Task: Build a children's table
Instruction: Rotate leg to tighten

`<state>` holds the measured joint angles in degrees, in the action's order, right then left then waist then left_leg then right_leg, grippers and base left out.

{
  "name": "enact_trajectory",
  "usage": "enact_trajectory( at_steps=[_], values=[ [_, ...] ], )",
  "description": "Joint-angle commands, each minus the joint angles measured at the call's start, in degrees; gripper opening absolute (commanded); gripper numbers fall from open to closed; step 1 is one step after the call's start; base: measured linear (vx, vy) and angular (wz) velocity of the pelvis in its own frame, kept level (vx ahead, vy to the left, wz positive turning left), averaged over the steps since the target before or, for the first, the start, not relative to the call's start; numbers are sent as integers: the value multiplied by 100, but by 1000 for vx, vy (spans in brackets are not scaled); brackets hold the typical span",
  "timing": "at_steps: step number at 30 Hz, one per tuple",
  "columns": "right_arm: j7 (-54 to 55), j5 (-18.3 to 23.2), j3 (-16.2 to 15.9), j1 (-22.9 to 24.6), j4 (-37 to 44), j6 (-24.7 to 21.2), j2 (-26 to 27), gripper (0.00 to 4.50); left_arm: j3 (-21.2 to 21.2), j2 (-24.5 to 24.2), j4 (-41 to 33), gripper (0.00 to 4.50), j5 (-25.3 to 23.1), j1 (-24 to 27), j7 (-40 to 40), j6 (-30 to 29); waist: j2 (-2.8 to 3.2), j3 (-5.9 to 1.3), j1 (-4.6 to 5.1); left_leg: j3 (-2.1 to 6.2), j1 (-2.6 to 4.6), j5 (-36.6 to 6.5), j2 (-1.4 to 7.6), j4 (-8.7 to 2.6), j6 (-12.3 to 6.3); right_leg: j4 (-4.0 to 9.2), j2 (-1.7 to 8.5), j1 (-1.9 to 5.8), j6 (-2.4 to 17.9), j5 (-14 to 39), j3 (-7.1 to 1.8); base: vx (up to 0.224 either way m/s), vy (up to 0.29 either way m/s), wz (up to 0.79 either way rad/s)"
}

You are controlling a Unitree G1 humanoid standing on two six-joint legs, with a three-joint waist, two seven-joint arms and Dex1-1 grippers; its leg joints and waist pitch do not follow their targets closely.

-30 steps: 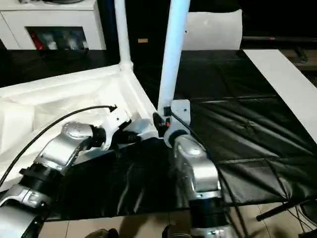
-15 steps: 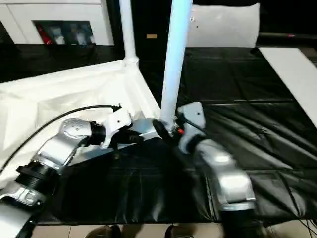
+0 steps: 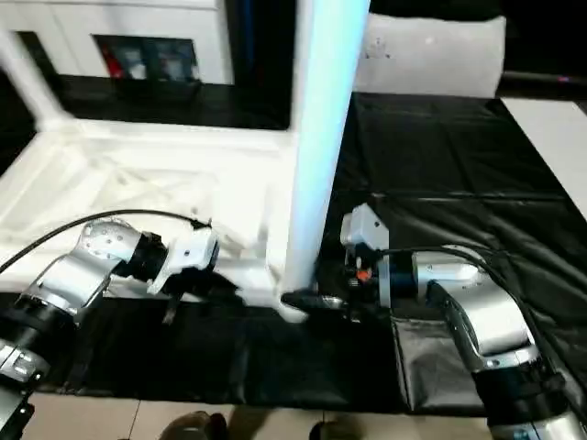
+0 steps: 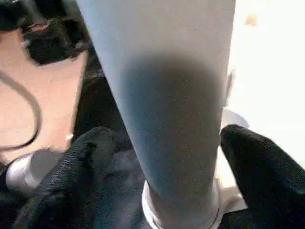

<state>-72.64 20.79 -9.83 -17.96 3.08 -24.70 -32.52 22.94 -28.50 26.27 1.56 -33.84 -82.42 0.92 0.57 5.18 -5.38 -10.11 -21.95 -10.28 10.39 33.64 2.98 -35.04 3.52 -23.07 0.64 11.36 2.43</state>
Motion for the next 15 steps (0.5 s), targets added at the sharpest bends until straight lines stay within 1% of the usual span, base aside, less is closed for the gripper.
enact_trajectory(
  at_steps=[1,2,4,6,7,11,12,13,15],
  values=[
    [-295,20,-116,-47,-53,49,-126,357,146,-4,-118,0,-9,-74,-267,155,-41,-384,25,50,145,-959,331,-380,-337,375,485,276,1524,772,-271,0,0,0],
    [-366,27,-144,-62,-84,81,-155,343,141,-8,-93,0,-11,-86,-301,178,-33,-385,21,56,142,-968,328,-380,-322,373,486,276,1505,816,-271,0,0,0],
    [-458,42,-180,-87,-139,118,-180,339,137,-23,-55,0,-3,-103,-337,217,-30,-386,27,61,145,-1037,322,-382,-273,397,489,265,1448,999,-269,0,0,0],
    [-562,55,-219,-126,-232,161,-185,311,135,-40,-6,0,7,-126,-376,267,-37,-389,24,63,137,-1022,320,-382,-271,401,487,268,1423,1015,-269,0,0,0],
    [-585,44,-232,-142,-285,195,-167,311,136,-46,11,0,11,-133,-390,281,-42,-395,27,61,136,-1016,316,-376,-278,400,486,265,1424,1010,-268,0,0,0],
    [-624,24,-273,-180,-433,281,-117,274,115,-49,61,0,-15,-146,-375,324,-43,-410,22,61,122,-880,312,-364,-325,373,479,273,1468,797,-260,0,0,0],
    [-628,20,-293,-190,-491,284,-78,265,106,-50,72,0,-16,-138,-376,320,-31,-409,18,62,125,-840,314,-362,-342,364,477,266,1487,725,-258,0,0,0],
    [-628,21,-298,-192,-504,281,-67,256,104,-50,72,0,-13,-134,-380,317,-42,-414,22,58,114,-814,307,-356,-362,358,471,276,1503,666,-255,0,0,0],
    [-638,17,-321,-207,-546,291,-50,244,97,-46,77,0,-4,-126,-390,309,-47,-417,19,58,118,-793,310,-354,-384,356,475,273,1515,669,-251,0,0,0]
  ],
)
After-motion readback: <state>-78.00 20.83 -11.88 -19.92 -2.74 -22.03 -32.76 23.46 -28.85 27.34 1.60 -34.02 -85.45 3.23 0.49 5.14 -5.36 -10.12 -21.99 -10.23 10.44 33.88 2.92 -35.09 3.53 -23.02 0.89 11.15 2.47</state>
